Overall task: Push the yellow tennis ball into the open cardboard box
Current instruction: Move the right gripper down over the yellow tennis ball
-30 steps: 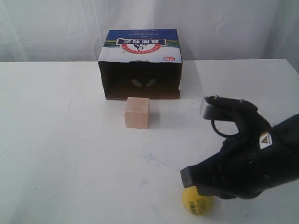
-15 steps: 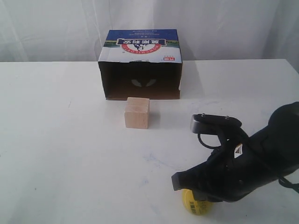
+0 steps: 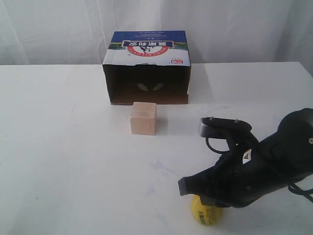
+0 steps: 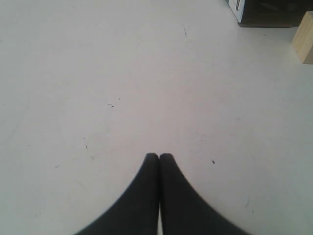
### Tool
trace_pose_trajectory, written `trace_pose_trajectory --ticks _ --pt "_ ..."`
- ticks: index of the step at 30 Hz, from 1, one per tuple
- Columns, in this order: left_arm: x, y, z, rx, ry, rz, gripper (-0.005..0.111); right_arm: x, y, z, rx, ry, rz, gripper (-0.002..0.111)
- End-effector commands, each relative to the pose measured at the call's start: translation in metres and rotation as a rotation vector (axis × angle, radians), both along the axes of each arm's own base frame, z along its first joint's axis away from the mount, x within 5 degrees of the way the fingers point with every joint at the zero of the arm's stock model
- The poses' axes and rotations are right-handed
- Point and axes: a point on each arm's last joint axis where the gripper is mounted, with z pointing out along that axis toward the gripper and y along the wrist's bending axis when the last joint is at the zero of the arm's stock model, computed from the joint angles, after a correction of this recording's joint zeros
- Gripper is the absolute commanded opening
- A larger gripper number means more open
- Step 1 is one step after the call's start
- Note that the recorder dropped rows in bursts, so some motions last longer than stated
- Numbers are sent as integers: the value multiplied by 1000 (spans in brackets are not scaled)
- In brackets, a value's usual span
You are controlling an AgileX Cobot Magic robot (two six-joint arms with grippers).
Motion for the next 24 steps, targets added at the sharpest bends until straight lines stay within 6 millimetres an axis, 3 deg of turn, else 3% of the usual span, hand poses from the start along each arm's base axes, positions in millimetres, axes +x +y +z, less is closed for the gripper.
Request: trace_pose_trajectory --ticks 1,6,12,24 --pt "0 -1 0 -9 -4 -6 0 -1 0 -1 -12 -11 21 0" --pt "0 -1 0 -9 -4 -6 0 -15 -3 -1 -45 116 59 0" --pt "0 -1 0 -9 -4 -6 0 -19 -6 9 -29 83 74 0" --pt "0 -1 0 -9 -4 -6 0 -3 1 -19 -76 103 49 0"
